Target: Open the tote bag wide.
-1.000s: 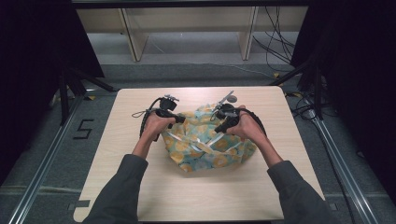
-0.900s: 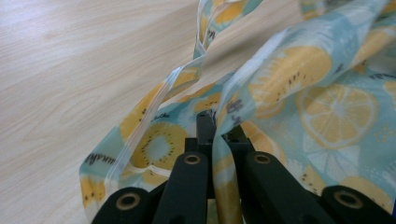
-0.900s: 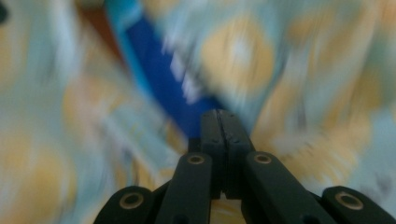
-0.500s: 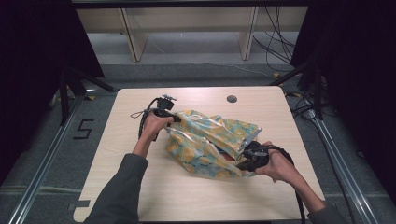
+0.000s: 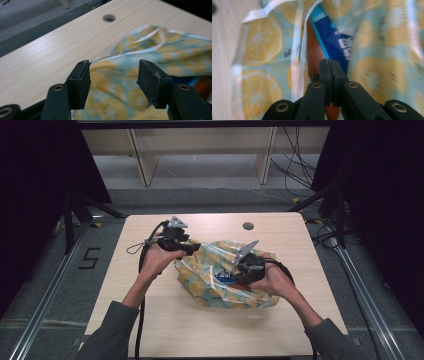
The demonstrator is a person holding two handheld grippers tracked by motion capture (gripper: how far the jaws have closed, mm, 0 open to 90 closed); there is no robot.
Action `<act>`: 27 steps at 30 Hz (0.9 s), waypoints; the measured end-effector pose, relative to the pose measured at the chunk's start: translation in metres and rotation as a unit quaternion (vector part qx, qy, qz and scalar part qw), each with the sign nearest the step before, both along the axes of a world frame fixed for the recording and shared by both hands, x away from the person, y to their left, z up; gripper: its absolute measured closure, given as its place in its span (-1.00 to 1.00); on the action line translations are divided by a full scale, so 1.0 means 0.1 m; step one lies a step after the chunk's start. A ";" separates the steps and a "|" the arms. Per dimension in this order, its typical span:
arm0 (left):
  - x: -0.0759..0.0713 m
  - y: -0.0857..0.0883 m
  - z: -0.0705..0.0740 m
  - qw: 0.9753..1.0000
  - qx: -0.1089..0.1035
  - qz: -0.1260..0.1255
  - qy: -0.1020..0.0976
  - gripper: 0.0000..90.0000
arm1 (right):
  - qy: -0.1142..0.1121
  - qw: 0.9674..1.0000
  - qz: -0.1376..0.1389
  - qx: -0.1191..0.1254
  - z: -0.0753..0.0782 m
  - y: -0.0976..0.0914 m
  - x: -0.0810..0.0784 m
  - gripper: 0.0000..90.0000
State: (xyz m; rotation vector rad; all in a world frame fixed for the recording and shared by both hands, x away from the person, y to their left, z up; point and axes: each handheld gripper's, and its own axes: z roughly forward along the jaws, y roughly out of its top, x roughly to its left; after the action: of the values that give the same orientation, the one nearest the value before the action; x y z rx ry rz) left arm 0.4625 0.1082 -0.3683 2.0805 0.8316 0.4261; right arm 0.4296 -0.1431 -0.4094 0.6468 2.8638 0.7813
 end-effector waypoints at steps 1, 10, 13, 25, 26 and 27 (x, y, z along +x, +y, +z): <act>-0.04 -0.07 -0.02 1.000 -0.001 -0.012 0.003 0.03 | -0.001 1.000 0.006 -0.010 -0.05 0.06 0.03 1.00; -0.25 -0.49 -0.67 0.979 0.072 -0.147 0.119 0.22 | -0.047 0.995 -0.052 -0.071 -0.14 0.12 0.40 1.00; -0.59 -0.42 -0.78 0.970 0.084 -0.187 0.128 0.43 | -0.055 0.991 -0.099 -0.074 -0.13 -0.01 0.64 1.00; -0.97 -0.35 -0.78 0.978 0.043 -0.189 0.078 0.55 | -0.030 0.983 -0.168 -0.070 -0.23 -0.30 0.97 1.00; -0.87 -0.38 -0.68 0.982 0.037 -0.179 0.057 0.55 | -0.032 0.985 -0.160 -0.063 -0.17 -0.28 0.93 1.00; -0.79 -0.39 -0.63 0.983 0.033 -0.174 0.049 0.57 | -0.038 0.987 -0.148 -0.055 -0.10 -0.26 0.87 1.00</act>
State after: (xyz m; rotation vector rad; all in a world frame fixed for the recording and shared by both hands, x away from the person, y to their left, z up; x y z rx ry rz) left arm 0.3833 0.0690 -0.4311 2.2666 0.4981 0.1646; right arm 0.5166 -0.1687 -0.4190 0.9732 2.6340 0.5839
